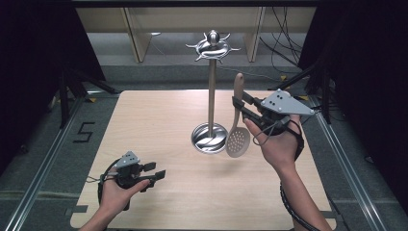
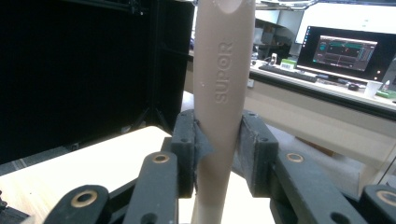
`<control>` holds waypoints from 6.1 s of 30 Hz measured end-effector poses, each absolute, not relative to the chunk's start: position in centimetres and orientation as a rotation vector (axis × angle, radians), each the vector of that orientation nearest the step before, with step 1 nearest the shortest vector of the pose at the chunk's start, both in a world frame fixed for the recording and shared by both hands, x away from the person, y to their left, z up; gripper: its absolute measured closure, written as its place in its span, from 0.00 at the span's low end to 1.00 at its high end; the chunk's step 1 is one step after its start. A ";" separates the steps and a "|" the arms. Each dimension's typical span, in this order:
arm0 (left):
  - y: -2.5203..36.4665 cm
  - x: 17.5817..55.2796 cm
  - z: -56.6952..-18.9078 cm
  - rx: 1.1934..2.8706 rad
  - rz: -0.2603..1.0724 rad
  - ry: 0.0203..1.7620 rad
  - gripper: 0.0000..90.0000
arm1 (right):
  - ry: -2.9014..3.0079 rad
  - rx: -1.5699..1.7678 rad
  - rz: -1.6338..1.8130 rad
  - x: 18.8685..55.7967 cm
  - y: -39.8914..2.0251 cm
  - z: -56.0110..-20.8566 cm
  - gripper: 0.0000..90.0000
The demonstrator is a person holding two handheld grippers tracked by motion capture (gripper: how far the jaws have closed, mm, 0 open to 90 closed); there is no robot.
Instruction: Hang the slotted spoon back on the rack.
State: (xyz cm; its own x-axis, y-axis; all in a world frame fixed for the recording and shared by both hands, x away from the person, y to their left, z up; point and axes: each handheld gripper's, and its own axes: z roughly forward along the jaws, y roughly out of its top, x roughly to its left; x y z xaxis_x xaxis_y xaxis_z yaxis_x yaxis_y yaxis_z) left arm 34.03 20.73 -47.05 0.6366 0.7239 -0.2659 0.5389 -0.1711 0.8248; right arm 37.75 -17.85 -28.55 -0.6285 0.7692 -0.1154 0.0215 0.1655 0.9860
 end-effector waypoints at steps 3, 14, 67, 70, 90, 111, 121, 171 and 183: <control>20.7 34.0 -47.1 1.842 0.231 1.011 0.47 | 1.805 0.745 1.519 37.8 -17.8 -28.5 0.78; 20.6 34.1 -47.0 1.836 0.227 1.016 0.47 | 1.796 0.766 1.524 38.2 -17.3 -28.2 0.78; 20.8 34.1 -47.0 1.827 0.226 1.031 0.47 | 1.799 0.786 1.529 40.2 -15.1 -27.9 0.78; 20.8 34.1 -47.0 1.827 0.225 1.031 0.47 | 1.805 0.797 1.532 40.4 -14.9 -27.9 0.78; 20.8 34.1 -47.0 1.831 0.228 1.019 0.47 | 1.812 0.810 1.482 41.6 -14.6 -27.7 0.78; 20.8 34.1 -47.0 1.831 0.231 1.016 0.47 | 1.840 0.846 1.486 42.3 -13.9 -27.6 0.78; 20.8 34.1 -47.0 1.833 0.226 1.014 0.47 | 1.847 0.844 1.471 42.5 -13.8 -27.4 0.78; 20.7 34.1 -47.1 1.845 0.226 1.016 0.47 | 1.855 0.877 1.473 40.7 -15.6 -27.8 0.49; 20.7 34.1 -47.2 1.844 0.223 1.027 0.47 | 1.968 0.985 1.383 38.3 -19.8 -32.5 0.48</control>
State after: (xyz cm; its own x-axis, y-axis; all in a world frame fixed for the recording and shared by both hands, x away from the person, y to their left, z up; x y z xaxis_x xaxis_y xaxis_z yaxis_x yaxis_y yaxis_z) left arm 34.12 20.74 -47.20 0.6259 0.7306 -0.2728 0.5513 -0.1670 0.8174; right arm 38.32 -19.80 -32.46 -0.5899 0.8073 -0.0162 0.2586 0.2078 0.9434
